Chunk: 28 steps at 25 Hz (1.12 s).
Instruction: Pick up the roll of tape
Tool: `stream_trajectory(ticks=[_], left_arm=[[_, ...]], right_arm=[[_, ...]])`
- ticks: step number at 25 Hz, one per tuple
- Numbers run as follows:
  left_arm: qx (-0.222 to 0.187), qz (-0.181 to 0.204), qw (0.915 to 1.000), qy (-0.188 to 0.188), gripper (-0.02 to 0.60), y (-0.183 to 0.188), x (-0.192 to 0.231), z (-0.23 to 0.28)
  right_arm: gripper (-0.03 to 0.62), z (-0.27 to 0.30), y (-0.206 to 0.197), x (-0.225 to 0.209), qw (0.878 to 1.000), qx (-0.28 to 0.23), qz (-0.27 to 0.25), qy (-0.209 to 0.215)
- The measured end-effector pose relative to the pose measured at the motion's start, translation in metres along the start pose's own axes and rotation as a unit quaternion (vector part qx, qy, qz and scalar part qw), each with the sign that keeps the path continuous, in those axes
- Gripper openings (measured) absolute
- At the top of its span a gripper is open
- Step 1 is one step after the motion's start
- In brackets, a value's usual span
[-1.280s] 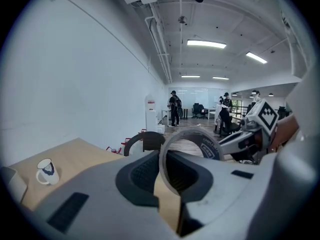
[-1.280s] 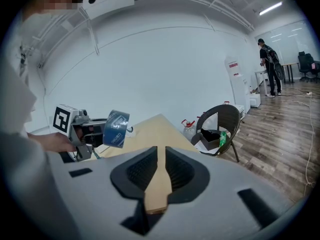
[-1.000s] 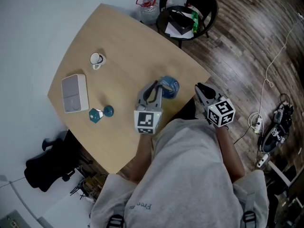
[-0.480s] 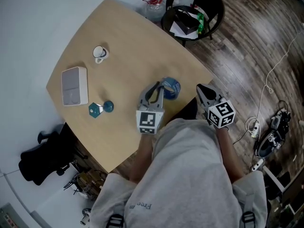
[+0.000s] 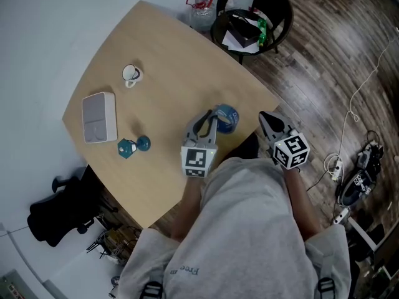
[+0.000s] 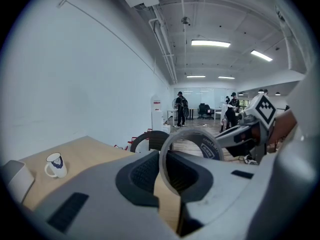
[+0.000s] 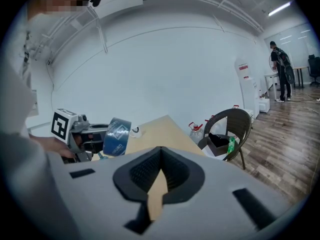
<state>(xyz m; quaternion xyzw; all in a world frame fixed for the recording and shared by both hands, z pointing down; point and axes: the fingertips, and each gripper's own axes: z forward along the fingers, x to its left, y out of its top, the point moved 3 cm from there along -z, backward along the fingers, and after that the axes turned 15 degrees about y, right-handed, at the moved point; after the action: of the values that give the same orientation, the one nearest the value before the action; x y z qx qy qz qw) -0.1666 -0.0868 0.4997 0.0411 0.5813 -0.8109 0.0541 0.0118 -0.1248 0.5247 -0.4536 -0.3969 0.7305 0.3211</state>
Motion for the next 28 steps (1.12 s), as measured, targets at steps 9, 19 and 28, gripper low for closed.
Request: stream_trajectory(ticks=[9,19,28], left_arm=[[0.003,0.008,0.9999,-0.007,0.04,0.001,0.001,0.006],[0.004,0.011,0.9999,-0.009,0.04,0.002,0.005,0.013],[0.004,0.005,0.9998,-0.019,0.04,0.0,0.001,0.021]], right_arm=[[0.005,0.004,0.001,-0.001,1.0,0.007,-0.003,0.005],[0.005,0.009,-0.001,-0.002,1.0,0.012,0.0,0.006],[0.005,0.006,-0.002,-0.005,1.0,0.022,-0.005,-0.002]])
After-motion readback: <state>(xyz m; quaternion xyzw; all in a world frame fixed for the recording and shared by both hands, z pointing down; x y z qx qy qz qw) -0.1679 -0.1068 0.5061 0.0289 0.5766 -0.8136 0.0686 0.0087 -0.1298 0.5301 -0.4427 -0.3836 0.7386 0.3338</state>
